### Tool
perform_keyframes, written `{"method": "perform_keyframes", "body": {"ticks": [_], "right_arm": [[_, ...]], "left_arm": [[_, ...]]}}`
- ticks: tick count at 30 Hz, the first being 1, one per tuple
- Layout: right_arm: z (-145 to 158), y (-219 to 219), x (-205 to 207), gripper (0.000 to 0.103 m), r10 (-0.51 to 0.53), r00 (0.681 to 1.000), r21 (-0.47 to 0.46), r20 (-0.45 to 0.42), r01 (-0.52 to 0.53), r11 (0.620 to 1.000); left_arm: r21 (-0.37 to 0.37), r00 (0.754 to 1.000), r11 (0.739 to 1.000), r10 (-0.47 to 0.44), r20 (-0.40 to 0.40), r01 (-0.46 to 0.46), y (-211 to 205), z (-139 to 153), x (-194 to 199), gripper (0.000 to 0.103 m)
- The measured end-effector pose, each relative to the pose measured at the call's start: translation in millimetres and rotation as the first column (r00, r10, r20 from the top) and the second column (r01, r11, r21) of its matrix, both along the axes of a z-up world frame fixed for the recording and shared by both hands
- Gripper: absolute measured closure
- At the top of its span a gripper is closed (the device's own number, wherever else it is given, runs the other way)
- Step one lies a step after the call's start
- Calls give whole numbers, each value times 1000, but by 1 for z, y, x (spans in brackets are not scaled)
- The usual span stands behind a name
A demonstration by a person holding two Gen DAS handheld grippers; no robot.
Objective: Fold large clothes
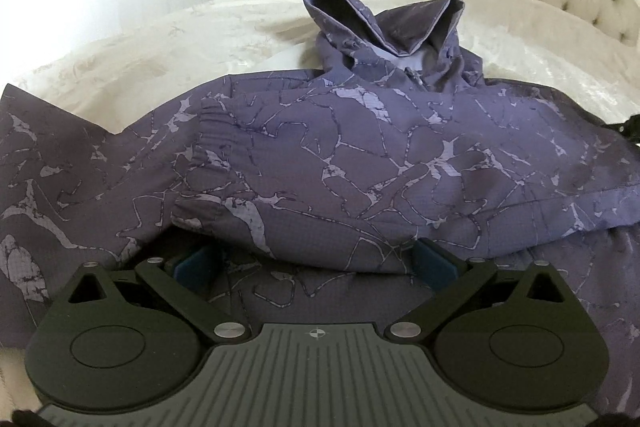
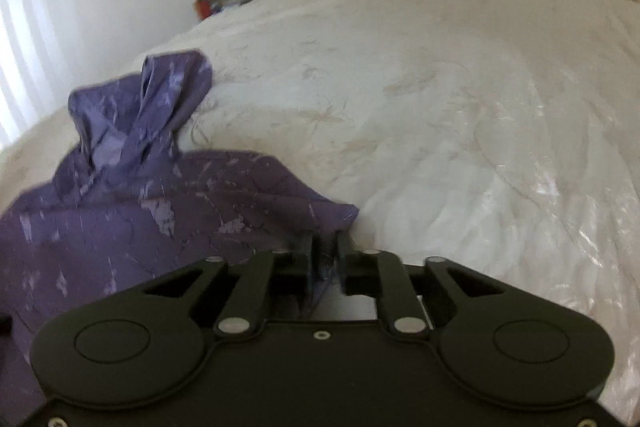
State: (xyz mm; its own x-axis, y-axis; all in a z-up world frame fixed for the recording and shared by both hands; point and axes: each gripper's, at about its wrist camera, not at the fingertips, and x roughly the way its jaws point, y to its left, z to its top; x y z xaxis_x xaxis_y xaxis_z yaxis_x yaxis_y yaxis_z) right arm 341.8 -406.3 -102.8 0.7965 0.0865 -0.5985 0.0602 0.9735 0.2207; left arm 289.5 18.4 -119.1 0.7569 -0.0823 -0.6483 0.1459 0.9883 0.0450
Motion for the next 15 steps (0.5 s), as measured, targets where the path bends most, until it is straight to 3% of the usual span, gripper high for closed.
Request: {"method": "perform_keyframes", "body": {"ticks": [2, 4, 9, 15], "right_arm": [[13, -3, -9, 50, -47, 999, 1, 15, 47, 999], [30, -3, -21, 41, -80, 995, 11, 56, 80, 997], [74, 16, -61, 7, -85, 991, 60, 101, 79, 995], [92, 66, -94, 1, -62, 994, 121, 89, 51, 991]], "left_arm": [[-2, 1000, 1000, 1, 0, -1, 0, 0, 0, 0], [-5, 1000, 1000, 3, 0, -3, 1, 0, 0, 0], [-20, 1000, 1000, -2, -13, 1, 3, 5, 0, 0], [-106, 998, 994, -27, -48, 21, 25, 28, -22, 0]]}}
